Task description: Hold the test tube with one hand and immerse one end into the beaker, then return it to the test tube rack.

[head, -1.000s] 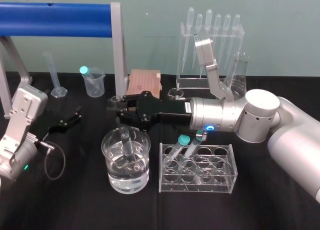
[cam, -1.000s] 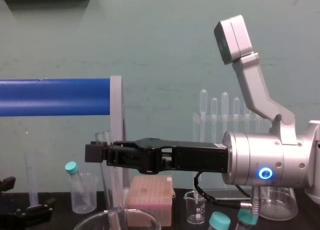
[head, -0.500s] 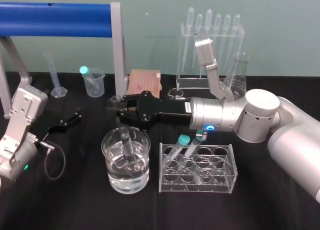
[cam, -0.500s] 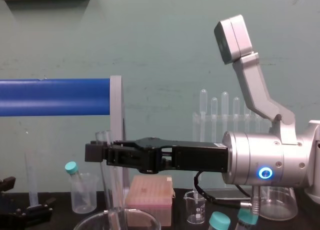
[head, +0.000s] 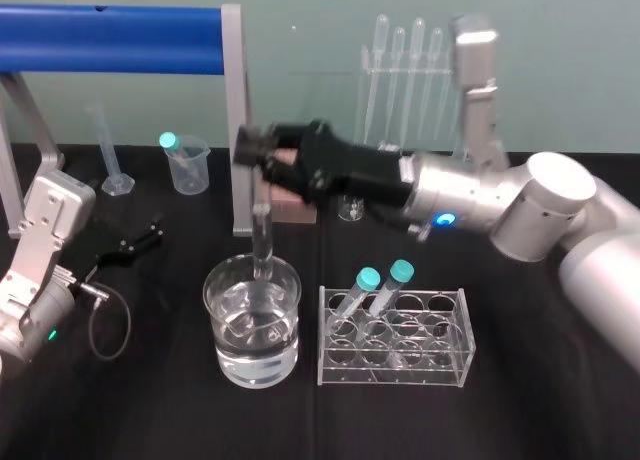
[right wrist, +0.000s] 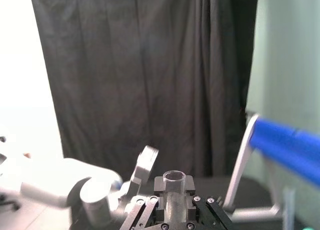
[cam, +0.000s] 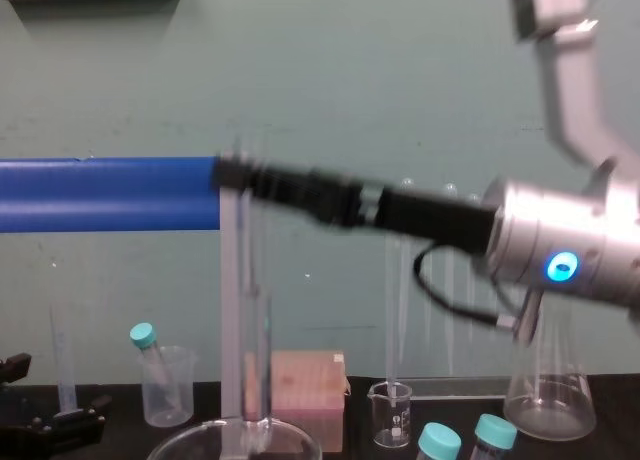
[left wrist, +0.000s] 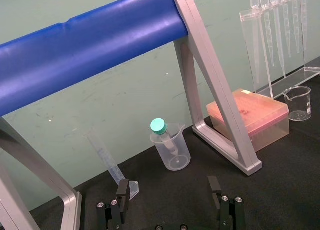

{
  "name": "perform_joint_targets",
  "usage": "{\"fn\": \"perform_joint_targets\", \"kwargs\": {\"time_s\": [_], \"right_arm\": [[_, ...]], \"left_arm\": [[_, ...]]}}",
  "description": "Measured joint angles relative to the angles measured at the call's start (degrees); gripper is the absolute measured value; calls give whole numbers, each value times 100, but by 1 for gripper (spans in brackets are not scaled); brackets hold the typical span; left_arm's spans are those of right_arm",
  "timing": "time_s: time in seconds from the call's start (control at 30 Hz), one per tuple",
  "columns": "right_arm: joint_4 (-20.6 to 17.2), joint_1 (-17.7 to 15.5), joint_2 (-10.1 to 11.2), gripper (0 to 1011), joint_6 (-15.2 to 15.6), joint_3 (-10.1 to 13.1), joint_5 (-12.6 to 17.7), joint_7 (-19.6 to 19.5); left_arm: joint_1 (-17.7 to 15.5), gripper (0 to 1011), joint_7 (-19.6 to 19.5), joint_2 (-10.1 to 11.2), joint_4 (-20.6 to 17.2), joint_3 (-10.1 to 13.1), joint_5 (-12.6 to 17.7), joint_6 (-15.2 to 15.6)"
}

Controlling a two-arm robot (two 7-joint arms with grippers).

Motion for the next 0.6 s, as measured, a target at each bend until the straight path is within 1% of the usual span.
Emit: {"fn": "perform_joint_targets", "kwargs": {"time_s": [0.03,0.13,0.23,0.27,0.37,0.4,0.47,0.5,0.57,0.6], "right_arm": [[-49,-6,21,225,-44,56,33,-13],[-294,-47,136,225,-260,351,211,-105],[-456,-92,214,225,-372,519,295,-188],[-594,-135,298,225,-433,626,316,-284],[-794,-219,445,225,-481,753,309,-474],[-937,-296,566,225,-485,831,294,-609],[-1078,-396,693,225,-470,902,275,-751],[-1231,-510,823,225,-436,974,252,-908],[-1417,-667,980,225,-382,1054,244,-1076],[-1605,-838,1144,225,-323,1138,239,-1250]], "left_arm": [[0,1000,0,0,0,0,0,0],[0,1000,0,0,0,0,0,0],[0,1000,0,0,0,0,0,0],[0,1000,0,0,0,0,0,0],[0,1000,0,0,0,0,0,0],[0,1000,0,0,0,0,0,0],[0,1000,0,0,0,0,0,0],[0,1000,0,0,0,0,0,0],[0,1000,0,0,0,0,0,0],[0,1000,0,0,0,0,0,1]]}}
